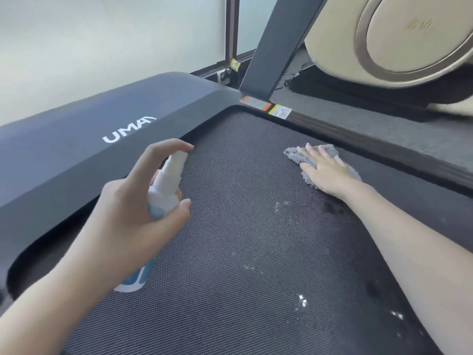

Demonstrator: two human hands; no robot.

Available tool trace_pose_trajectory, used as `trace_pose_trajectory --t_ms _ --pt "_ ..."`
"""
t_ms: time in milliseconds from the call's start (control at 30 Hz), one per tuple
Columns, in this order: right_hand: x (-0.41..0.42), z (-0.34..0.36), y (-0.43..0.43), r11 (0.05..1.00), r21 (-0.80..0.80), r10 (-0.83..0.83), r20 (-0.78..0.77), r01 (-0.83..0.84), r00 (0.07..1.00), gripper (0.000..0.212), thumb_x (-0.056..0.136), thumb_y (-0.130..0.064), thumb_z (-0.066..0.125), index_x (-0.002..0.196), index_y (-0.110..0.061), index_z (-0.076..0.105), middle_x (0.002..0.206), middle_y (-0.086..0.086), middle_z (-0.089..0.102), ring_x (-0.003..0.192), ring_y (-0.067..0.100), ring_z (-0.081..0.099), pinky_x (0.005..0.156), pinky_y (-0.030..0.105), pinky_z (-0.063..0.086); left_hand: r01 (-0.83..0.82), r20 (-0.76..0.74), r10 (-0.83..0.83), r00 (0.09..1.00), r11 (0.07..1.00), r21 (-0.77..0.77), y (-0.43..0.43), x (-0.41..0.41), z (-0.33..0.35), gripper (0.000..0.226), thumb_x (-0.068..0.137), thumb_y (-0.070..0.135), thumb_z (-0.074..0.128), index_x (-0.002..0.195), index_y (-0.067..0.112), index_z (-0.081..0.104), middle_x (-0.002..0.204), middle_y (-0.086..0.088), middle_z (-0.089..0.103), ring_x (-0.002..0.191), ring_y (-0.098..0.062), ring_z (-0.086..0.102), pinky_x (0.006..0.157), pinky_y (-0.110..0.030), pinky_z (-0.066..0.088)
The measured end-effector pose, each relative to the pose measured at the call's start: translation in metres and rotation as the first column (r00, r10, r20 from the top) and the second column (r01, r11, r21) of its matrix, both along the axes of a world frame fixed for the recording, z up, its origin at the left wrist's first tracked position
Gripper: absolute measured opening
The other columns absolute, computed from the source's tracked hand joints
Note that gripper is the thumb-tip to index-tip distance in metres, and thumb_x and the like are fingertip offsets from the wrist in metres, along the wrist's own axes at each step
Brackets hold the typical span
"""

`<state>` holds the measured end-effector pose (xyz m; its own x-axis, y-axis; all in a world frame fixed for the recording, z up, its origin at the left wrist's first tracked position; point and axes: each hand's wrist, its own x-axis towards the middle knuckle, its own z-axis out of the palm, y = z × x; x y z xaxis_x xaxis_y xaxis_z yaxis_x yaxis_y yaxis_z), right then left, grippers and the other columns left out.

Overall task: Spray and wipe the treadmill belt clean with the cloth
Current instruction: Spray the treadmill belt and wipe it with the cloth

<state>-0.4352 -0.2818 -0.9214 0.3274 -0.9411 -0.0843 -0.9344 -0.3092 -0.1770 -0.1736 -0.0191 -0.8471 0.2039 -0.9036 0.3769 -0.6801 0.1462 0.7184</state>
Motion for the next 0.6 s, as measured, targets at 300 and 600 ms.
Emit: trace_pose_trajectory --t_ms 300,600 --pt "0.036 0.002 0.106 0.972 -0.032 0.235 0.032 -0.234 0.972 0.049 0.100 -0.045 0.018 0.146 -0.045 0.002 0.155 -0.019 -0.008 0.142 0.004 -0.013 0.118 0.039 -0.009 0.058 0.010 -0.059 0.998 0.997 0.042 0.013 0.004 0.009 0.055 0.080 0.019 0.065 0.120 0.049 0.043 0.068 -0.028 0.061 0.050 -0.039 0.058 0.058 -0.051 0.055" --pt "0.073 0.003 0.227 0.833 -0.031 0.553 -0.004 -0.553 0.833 0.056 0.090 -0.052 0.005 0.145 -0.044 -0.004 0.155 -0.019 -0.012 0.140 0.005 -0.024 0.116 0.041 -0.013 0.131 0.017 -0.131 0.991 0.991 0.041 0.018 -0.003 0.015 0.054 0.081 0.020 0.063 0.123 0.048 0.042 0.071 -0.028 0.062 0.055 -0.039 0.061 0.058 -0.051 0.055"
